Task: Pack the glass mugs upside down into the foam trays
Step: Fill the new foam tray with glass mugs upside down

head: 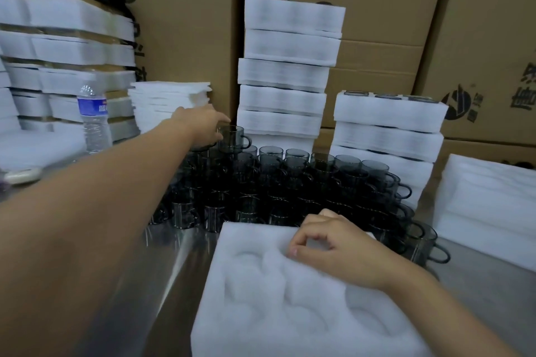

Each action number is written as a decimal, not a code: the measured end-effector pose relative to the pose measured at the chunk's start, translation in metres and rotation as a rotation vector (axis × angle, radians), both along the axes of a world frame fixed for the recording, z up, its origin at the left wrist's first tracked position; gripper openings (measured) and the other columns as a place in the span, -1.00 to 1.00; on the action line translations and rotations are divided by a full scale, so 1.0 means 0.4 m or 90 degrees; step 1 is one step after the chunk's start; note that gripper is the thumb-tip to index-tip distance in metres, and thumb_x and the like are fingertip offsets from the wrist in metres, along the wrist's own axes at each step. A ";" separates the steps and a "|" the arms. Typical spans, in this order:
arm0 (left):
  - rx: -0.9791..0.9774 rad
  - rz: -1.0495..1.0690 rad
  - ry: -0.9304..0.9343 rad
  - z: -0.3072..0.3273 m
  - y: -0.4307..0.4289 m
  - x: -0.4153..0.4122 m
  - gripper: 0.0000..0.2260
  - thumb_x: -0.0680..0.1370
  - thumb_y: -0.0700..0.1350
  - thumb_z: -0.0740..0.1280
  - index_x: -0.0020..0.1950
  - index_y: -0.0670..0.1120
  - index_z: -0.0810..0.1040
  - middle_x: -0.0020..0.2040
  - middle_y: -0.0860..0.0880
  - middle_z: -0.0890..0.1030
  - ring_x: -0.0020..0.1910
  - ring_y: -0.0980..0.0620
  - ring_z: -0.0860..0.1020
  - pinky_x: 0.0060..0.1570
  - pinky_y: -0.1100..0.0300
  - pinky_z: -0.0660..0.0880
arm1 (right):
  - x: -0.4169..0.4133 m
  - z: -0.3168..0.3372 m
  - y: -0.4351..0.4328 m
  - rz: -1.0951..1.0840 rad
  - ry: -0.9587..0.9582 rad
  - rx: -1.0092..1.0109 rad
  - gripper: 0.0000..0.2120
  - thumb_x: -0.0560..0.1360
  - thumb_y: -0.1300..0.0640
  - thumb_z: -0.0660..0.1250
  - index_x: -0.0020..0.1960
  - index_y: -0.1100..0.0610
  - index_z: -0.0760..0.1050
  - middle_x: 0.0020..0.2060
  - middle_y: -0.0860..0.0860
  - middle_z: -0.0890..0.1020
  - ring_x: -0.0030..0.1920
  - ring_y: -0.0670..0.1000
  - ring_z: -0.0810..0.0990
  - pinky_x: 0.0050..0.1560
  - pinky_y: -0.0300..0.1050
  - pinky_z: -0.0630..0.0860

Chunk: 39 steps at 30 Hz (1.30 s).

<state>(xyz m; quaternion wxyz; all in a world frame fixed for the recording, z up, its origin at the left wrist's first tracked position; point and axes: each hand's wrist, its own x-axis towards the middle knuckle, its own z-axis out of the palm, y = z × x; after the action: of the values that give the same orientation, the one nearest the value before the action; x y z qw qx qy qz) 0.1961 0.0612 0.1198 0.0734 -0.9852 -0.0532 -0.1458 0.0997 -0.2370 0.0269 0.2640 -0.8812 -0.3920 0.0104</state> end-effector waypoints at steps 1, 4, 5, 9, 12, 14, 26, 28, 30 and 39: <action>0.035 0.004 0.000 -0.004 0.000 0.004 -0.57 0.60 0.06 0.23 0.47 0.18 0.26 0.49 -0.03 0.26 0.35 -0.12 0.37 0.27 -0.04 0.28 | 0.001 -0.001 0.000 0.001 -0.001 -0.004 -0.89 0.50 -0.08 0.34 -0.21 -0.22 0.53 -0.18 -0.20 0.53 -0.06 -0.16 0.35 0.14 -0.24 0.26; 0.086 0.016 0.022 -0.013 0.003 0.015 -0.56 0.61 0.08 0.21 0.48 0.18 0.23 0.52 -0.04 0.17 0.38 -0.14 0.34 0.29 -0.04 0.28 | 0.001 -0.003 0.000 0.001 0.003 -0.004 -0.90 0.50 -0.08 0.33 -0.20 -0.20 0.54 -0.18 -0.20 0.53 -0.07 -0.16 0.34 0.11 -0.25 0.25; 0.079 0.014 0.034 -0.014 0.005 0.017 -0.57 0.61 0.07 0.19 0.48 0.17 0.23 0.52 -0.04 0.18 0.37 -0.13 0.36 0.27 -0.04 0.29 | 0.002 -0.004 0.000 0.001 0.004 -0.003 -0.89 0.51 -0.08 0.33 -0.20 -0.20 0.54 -0.18 -0.20 0.53 -0.07 -0.16 0.33 0.11 -0.25 0.24; 0.023 -0.043 0.043 -0.022 0.000 0.022 -0.61 0.62 -0.05 0.23 0.45 0.02 0.32 0.43 -0.08 0.30 0.31 -0.11 0.40 0.19 0.02 0.37 | 0.005 -0.006 0.000 0.001 -0.003 -0.001 -0.90 0.51 -0.07 0.33 -0.17 -0.16 0.57 -0.18 -0.21 0.53 -0.08 -0.16 0.33 0.06 -0.29 0.21; -0.030 -0.085 0.007 -0.030 0.000 0.023 -0.66 0.58 -0.15 0.30 0.36 -0.12 0.43 0.36 -0.12 0.35 0.21 -0.13 0.44 0.15 0.08 0.35 | 0.007 -0.009 0.000 0.007 -0.006 0.004 -0.90 0.51 -0.07 0.33 -0.18 -0.18 0.57 -0.16 -0.19 0.54 -0.08 -0.16 0.34 0.07 -0.27 0.22; -0.054 -0.103 -0.002 -0.029 0.000 0.017 -0.70 0.56 -0.16 0.33 0.29 -0.16 0.47 0.32 -0.12 0.36 0.14 -0.10 0.44 0.10 0.13 0.34 | 0.010 -0.011 0.000 0.005 -0.006 0.013 -0.91 0.50 -0.07 0.34 -0.16 -0.15 0.59 -0.16 -0.19 0.55 -0.08 -0.16 0.34 0.08 -0.26 0.23; -0.111 -0.280 -0.066 -0.002 -0.207 -0.178 -0.81 0.55 -0.08 0.35 0.15 -0.07 0.53 0.23 -0.04 0.35 0.01 -0.11 0.51 0.07 -0.01 0.46 | -0.003 -0.001 -0.005 -0.130 0.077 0.276 -0.86 0.49 0.06 0.37 -0.17 0.02 0.42 -0.32 0.01 0.56 -0.32 -0.10 0.44 -0.32 -0.22 0.39; -0.117 -0.307 -0.038 -0.032 -0.246 -0.209 -0.83 0.55 -0.07 0.34 0.13 -0.04 0.52 0.22 0.00 0.33 0.00 -0.07 0.50 0.01 0.05 0.45 | -0.005 -0.001 -0.008 -0.186 0.076 0.322 -0.82 0.49 0.04 0.37 -0.12 -0.02 0.34 -0.29 0.11 0.59 -0.32 -0.05 0.49 -0.34 -0.17 0.40; -0.115 -0.318 -0.013 -0.063 -0.273 -0.219 -0.83 0.56 -0.06 0.33 0.14 -0.02 0.51 0.23 0.02 0.31 -0.01 -0.06 0.49 -0.04 0.11 0.42 | -0.005 0.001 -0.012 -0.238 0.060 0.346 -0.79 0.49 0.01 0.36 -0.04 -0.08 0.30 -0.24 0.08 0.62 -0.36 -0.11 0.52 -0.37 -0.26 0.42; -0.160 -0.323 -0.016 -0.154 -0.302 -0.189 -0.81 0.57 -0.09 0.31 0.18 -0.04 0.53 0.22 0.01 0.31 0.01 -0.13 0.50 0.01 0.08 0.43 | 0.018 0.001 -0.026 -0.342 0.022 0.394 -0.94 0.45 0.13 0.44 -0.12 -0.02 0.64 -0.29 -0.11 0.68 -0.22 -0.22 0.62 -0.19 -0.48 0.44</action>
<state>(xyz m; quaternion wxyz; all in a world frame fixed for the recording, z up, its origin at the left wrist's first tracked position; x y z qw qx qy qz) 0.1205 -0.0598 0.0581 -0.0887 -0.9665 0.1764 -0.1637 0.1068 -0.2473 0.0272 0.5168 -0.8307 -0.1281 -0.1625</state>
